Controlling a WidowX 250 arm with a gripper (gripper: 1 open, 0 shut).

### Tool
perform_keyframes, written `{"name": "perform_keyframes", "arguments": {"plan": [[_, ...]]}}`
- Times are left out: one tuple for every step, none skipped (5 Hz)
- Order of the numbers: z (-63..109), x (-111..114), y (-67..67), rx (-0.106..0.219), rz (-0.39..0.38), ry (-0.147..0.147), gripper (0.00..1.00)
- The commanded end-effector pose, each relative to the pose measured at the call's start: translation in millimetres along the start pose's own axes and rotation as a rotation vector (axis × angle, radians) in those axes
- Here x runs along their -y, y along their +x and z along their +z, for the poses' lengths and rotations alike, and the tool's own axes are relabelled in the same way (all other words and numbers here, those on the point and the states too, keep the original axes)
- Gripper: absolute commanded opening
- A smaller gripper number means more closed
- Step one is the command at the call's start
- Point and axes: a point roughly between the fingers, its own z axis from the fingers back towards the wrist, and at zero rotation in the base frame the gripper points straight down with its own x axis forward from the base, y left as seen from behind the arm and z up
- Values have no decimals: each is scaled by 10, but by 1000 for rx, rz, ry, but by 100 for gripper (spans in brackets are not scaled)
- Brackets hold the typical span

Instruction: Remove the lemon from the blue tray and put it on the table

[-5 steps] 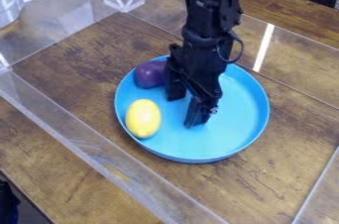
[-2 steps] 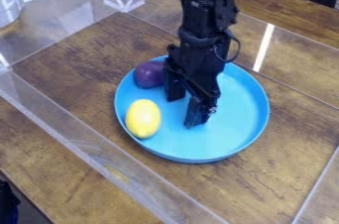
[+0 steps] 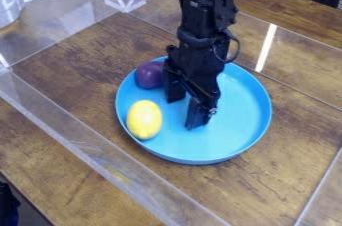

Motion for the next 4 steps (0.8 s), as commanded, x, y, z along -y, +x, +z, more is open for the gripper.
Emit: {"name": "perform_keyframes", "arguments": {"plan": [[-125, -41, -197, -59, 32, -28, 100], [-127, -57, -223, -61, 41, -32, 100], [-126, -74, -256, -65, 51, -34, 100], [-125, -91, -294, -71, 61, -35, 100]]}}
